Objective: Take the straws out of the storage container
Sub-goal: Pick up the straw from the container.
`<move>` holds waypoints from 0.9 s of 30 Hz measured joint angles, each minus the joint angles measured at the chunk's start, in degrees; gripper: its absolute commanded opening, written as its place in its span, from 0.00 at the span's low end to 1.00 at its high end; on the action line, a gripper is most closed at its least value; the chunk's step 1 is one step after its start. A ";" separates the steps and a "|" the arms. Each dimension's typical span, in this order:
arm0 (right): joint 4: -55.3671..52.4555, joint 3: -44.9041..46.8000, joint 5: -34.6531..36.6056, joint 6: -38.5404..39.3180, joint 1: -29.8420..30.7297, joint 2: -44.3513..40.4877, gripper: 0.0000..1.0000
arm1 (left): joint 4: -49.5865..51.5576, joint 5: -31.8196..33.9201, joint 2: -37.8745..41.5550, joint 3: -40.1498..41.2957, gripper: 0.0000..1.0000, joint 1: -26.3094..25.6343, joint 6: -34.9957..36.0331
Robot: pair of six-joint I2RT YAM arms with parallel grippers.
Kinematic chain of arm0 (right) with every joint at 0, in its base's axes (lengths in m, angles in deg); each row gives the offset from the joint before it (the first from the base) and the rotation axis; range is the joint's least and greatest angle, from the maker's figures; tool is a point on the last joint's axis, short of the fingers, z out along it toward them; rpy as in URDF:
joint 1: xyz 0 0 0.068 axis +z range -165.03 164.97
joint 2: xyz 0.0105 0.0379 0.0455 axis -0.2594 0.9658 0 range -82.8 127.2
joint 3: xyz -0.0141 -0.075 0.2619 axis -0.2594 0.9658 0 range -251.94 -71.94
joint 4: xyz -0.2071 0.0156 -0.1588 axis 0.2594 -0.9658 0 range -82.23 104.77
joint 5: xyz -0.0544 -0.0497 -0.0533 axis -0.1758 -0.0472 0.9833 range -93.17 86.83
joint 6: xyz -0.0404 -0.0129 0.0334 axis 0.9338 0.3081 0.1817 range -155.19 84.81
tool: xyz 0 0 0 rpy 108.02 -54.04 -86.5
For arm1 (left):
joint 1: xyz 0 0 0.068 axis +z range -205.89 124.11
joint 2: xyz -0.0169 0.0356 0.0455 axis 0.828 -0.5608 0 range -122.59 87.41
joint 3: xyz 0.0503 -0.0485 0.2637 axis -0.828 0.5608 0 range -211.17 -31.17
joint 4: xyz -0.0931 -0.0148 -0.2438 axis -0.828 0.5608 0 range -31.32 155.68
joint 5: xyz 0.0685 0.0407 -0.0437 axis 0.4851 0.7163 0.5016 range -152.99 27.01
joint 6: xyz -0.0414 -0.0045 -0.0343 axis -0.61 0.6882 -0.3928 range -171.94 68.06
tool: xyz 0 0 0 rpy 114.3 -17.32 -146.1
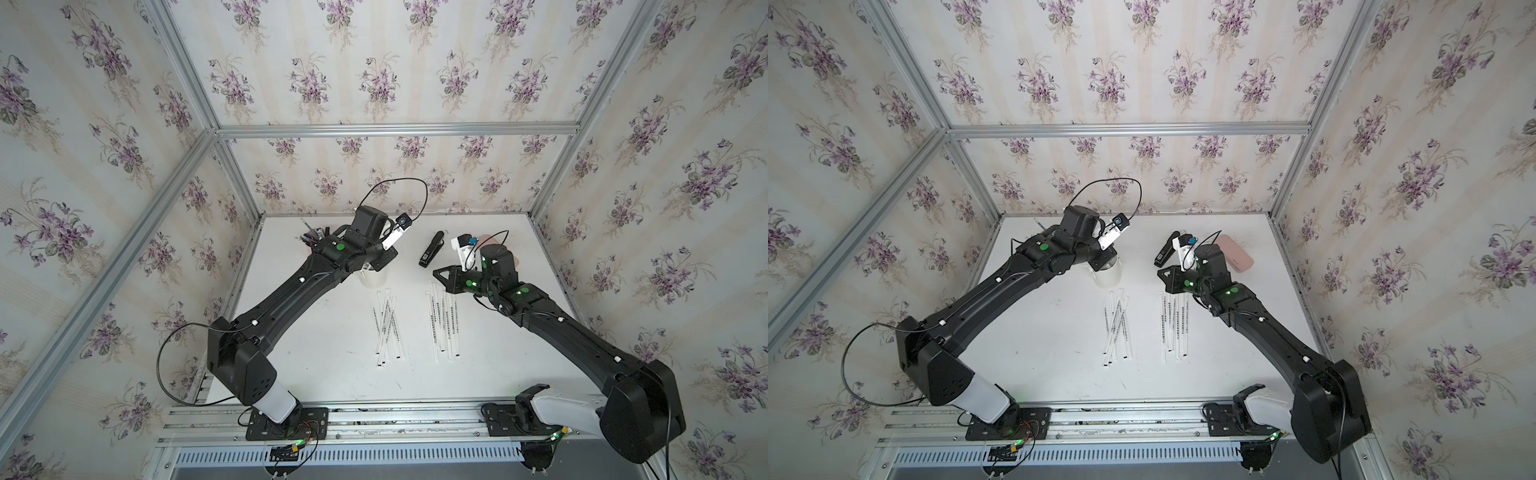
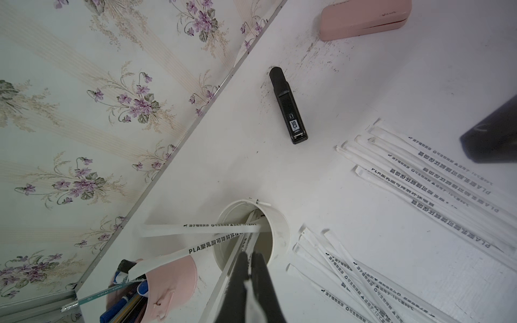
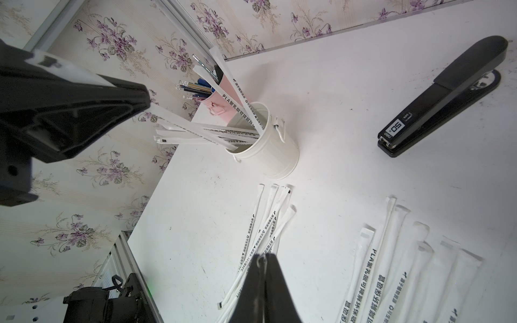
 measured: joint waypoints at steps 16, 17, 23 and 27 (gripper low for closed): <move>0.26 -0.57 0.00 -0.22 0.00 0.26 0.09 | 10.86 -7.17 6.03 -11.54 0.00 0.02 -10.25; 0.17 -0.57 0.00 -0.22 0.00 0.07 0.08 | 11.76 -8.28 6.05 -12.13 0.00 0.02 -11.43; -0.50 -0.42 1.03 0.02 0.00 -1.38 0.09 | 20.35 -16.02 5.97 -11.98 0.00 0.09 -20.02; -0.52 0.46 1.14 0.46 0.00 -2.91 0.09 | 23.37 -21.33 5.81 -7.50 0.03 0.33 -26.29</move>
